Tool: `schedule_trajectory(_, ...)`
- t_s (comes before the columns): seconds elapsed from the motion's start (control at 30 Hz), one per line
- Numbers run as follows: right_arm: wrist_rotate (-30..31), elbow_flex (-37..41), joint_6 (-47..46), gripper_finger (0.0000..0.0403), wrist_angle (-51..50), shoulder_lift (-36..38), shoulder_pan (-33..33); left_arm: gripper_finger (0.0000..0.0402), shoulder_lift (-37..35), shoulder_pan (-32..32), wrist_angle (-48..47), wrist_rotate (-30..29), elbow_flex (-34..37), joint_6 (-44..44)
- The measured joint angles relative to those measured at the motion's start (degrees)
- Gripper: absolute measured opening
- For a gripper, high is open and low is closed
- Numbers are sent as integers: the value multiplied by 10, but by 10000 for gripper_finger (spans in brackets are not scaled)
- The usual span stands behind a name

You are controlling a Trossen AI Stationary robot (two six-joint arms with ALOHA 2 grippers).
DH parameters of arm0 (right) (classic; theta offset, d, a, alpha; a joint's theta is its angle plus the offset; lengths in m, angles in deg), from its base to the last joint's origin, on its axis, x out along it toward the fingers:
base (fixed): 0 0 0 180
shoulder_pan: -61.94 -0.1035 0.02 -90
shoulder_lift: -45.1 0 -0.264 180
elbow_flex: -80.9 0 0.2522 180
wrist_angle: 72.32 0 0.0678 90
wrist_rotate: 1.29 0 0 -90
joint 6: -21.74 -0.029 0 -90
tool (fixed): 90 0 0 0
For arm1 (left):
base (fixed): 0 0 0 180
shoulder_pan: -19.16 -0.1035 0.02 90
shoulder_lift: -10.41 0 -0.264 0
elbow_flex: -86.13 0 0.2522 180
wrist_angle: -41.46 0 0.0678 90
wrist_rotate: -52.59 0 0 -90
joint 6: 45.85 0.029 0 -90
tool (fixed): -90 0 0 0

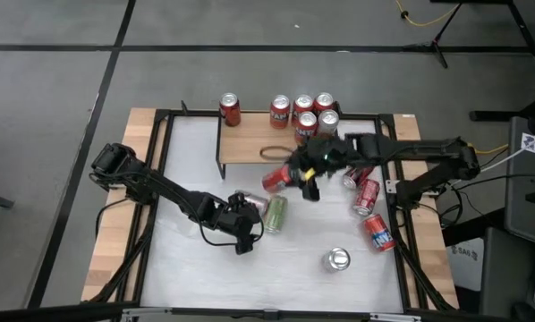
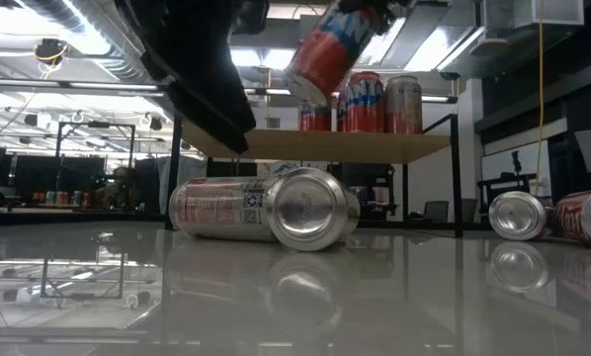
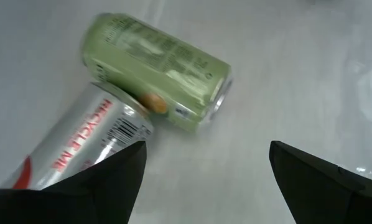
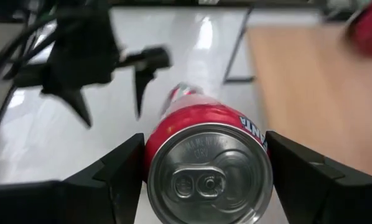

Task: Place canned beverage on shelf
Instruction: Put the orange soda can aligned with the other soda can on the shelf

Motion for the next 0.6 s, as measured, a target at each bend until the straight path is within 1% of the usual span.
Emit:
schedule_trajectory(0.2, -2, -87, 63, 276, -54, -3, 58, 330, 0, -2, 0, -50, 0, 2)
schedule_trajectory(0.3, -2, -135, 78, 276, -95, -17, 92, 330, 0, -7, 1, -70, 0, 2)
schedule_trajectory(0.47, -1, -205, 109, 276, -155, -62, 139, 330, 0, -27, 15, -98, 0, 2)
schedule_trajectory(0.6, -2, -236, 124, 276, -186, -106, 161, 330, 0, -48, 48, -109, 0, -1)
